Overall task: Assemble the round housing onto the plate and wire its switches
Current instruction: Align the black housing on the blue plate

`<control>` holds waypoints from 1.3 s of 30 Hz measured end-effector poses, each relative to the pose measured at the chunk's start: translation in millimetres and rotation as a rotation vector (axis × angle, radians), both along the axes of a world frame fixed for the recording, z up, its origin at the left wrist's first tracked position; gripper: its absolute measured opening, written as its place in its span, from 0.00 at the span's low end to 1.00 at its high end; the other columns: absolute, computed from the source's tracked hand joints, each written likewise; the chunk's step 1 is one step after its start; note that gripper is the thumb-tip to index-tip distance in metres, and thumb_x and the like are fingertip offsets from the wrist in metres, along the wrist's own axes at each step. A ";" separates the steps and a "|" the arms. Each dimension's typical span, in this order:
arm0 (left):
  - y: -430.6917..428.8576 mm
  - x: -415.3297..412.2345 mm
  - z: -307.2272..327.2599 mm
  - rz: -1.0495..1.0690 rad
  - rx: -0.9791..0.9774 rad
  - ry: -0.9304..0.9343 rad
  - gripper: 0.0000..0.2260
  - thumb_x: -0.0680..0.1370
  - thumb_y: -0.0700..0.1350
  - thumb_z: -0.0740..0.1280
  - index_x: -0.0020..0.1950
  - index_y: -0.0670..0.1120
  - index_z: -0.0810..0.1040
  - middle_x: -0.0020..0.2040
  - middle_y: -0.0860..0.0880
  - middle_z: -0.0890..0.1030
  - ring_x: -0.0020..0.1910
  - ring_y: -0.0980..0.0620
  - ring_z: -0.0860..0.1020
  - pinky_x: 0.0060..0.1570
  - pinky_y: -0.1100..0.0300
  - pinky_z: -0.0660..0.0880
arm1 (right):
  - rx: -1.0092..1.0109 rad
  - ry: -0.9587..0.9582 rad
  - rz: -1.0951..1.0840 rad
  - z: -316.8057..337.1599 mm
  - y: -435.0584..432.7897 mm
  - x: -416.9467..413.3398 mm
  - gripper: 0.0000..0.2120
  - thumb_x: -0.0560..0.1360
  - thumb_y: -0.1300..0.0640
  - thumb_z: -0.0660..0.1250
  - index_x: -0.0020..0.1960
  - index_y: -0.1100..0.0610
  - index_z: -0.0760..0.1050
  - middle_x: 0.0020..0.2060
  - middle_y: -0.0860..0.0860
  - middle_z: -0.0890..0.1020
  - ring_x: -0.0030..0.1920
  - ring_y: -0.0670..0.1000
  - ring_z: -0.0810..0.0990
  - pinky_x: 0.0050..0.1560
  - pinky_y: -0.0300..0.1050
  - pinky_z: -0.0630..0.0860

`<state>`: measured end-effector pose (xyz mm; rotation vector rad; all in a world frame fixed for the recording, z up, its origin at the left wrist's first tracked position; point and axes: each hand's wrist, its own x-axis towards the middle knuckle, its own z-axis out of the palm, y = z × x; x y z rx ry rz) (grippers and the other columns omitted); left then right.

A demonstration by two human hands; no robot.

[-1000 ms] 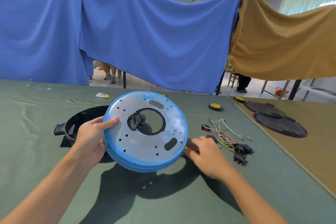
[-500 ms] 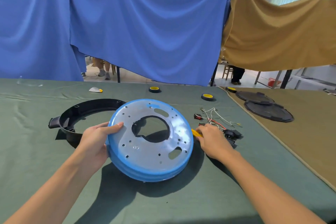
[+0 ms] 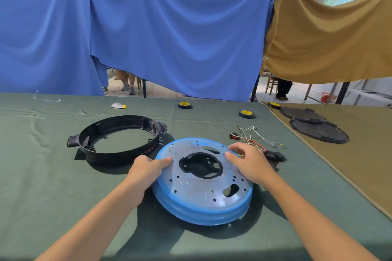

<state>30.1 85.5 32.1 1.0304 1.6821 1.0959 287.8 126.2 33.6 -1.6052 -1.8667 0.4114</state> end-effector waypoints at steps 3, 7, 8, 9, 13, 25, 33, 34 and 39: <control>-1.5 -7.1 -3.6 -0.010 0.104 0.893 0.15 0.76 0.56 0.68 0.39 0.45 0.79 0.43 0.48 0.77 0.49 0.44 0.73 0.44 0.54 0.69 | 0.007 -0.036 0.001 -10.2 -1.0 -4.5 0.13 0.77 0.53 0.68 0.60 0.54 0.77 0.60 0.48 0.76 0.62 0.49 0.73 0.58 0.36 0.63; 9.2 -22.8 -4.5 0.004 0.339 1.275 0.16 0.79 0.53 0.65 0.63 0.46 0.78 0.65 0.47 0.73 0.64 0.44 0.69 0.58 0.54 0.66 | 0.082 0.013 -0.034 -16.7 -1.3 -17.4 0.10 0.77 0.56 0.67 0.57 0.56 0.79 0.59 0.50 0.78 0.62 0.50 0.74 0.60 0.40 0.64; 14.5 -27.9 -4.7 -0.011 0.347 1.315 0.17 0.80 0.52 0.64 0.66 0.46 0.76 0.67 0.46 0.72 0.65 0.44 0.68 0.60 0.54 0.65 | 0.089 0.022 -0.031 -17.5 -0.7 -22.0 0.09 0.77 0.57 0.67 0.56 0.55 0.80 0.58 0.50 0.78 0.61 0.51 0.74 0.62 0.42 0.65; 20.9 -33.0 -4.2 -0.029 0.319 1.347 0.18 0.81 0.52 0.62 0.67 0.46 0.74 0.68 0.47 0.72 0.66 0.44 0.69 0.61 0.54 0.65 | 0.089 0.029 -0.028 -17.9 0.3 -26.6 0.08 0.77 0.57 0.67 0.56 0.55 0.80 0.58 0.50 0.78 0.61 0.51 0.74 0.63 0.42 0.65; 41.0 -54.6 -1.9 -0.107 0.136 1.344 0.13 0.82 0.53 0.60 0.61 0.48 0.75 0.59 0.48 0.80 0.59 0.44 0.76 0.52 0.53 0.68 | 0.100 0.040 -0.032 -19.3 7.4 -45.1 0.08 0.78 0.57 0.67 0.56 0.54 0.81 0.58 0.49 0.78 0.62 0.49 0.73 0.55 0.33 0.60; 66.7 -73.1 10.9 0.038 0.353 1.206 0.08 0.81 0.52 0.62 0.51 0.48 0.76 0.49 0.49 0.82 0.49 0.41 0.79 0.39 0.54 0.66 | 0.068 0.040 0.005 -20.1 24.9 -67.7 0.06 0.79 0.56 0.65 0.54 0.51 0.79 0.52 0.43 0.74 0.59 0.46 0.73 0.57 0.36 0.64; 61.5 -27.8 55.1 -0.139 0.546 1.353 0.08 0.82 0.51 0.61 0.49 0.49 0.73 0.47 0.52 0.80 0.47 0.44 0.78 0.36 0.55 0.63 | -0.025 0.040 0.064 -14.2 24.0 -81.4 0.10 0.79 0.54 0.63 0.59 0.50 0.77 0.60 0.46 0.75 0.64 0.48 0.70 0.66 0.45 0.66; 57.7 -21.2 55.4 -0.162 0.563 1.348 0.08 0.82 0.51 0.61 0.49 0.48 0.73 0.47 0.52 0.80 0.46 0.45 0.78 0.36 0.55 0.63 | -0.033 0.024 0.049 -12.6 23.3 -83.3 0.10 0.79 0.54 0.61 0.59 0.50 0.76 0.61 0.47 0.75 0.65 0.49 0.68 0.67 0.50 0.66; 43.4 8.2 51.1 -0.219 0.695 1.187 0.09 0.82 0.49 0.62 0.44 0.47 0.69 0.42 0.52 0.76 0.44 0.44 0.76 0.42 0.56 0.57 | -0.006 0.289 -0.064 -0.4 23.6 -81.9 0.10 0.80 0.57 0.58 0.54 0.60 0.76 0.52 0.53 0.79 0.58 0.56 0.74 0.59 0.53 0.71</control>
